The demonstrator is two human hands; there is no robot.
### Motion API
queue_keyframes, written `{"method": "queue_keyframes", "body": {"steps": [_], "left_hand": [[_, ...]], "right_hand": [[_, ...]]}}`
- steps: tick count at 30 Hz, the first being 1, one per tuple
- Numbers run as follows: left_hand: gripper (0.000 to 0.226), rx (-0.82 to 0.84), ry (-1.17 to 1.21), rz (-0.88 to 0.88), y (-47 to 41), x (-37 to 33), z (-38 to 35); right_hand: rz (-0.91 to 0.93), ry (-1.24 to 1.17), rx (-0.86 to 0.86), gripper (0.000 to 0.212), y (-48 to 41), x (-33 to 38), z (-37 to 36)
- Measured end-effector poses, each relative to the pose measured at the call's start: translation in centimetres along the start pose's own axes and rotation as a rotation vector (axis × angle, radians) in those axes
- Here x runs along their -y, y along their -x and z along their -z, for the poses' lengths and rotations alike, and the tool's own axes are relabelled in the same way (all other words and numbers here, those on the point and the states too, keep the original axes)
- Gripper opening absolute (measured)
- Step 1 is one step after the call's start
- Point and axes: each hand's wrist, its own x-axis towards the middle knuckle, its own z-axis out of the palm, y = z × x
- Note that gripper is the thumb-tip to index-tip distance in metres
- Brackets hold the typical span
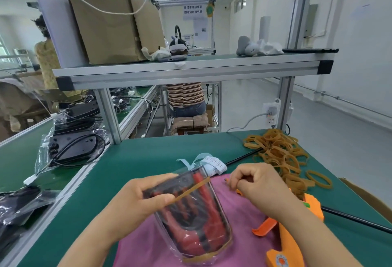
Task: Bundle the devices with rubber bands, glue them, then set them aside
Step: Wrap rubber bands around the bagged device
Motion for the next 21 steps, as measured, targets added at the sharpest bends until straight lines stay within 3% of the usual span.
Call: {"method": "queue_keyframes", "body": {"steps": [3, 6, 9, 12, 16, 21], "left_hand": [[0.039, -0.029, 0.107, 0.026, 0.1, 0.8, 0.1], [0.042, -0.034, 0.177, 0.049, 0.2, 1.3, 0.2], [0.044, -0.062, 0.204, 0.061, 0.1, 1.6, 0.3], [0.049, -0.163, 0.226, 0.089, -0.1, 2.4, -0.2], [0.049, -0.345, 0.338, 0.14, -0.4, 3.9, -1.7], [0.025, -0.391, 0.621, 0.153, -0.1, 4.1, -3.3]], "right_hand": [[-0.034, -0.105, 0.049, 0.029, 0.2, 0.2, -1.3], [-0.109, -0.36, 0.196, 0.019, 0.6, 0.5, -3.0], [-0.135, -0.502, 0.337, 0.047, 1.0, 1.0, -4.5], [-0.079, -0.333, 0.262, 0.071, 0.8, 1.3, -5.9], [-0.065, -0.412, 0.161, 0.046, 0.5, 1.1, -6.9], [-0.131, -0.615, 0.127, 0.036, 0.1, 0.2, -6.7]]}}
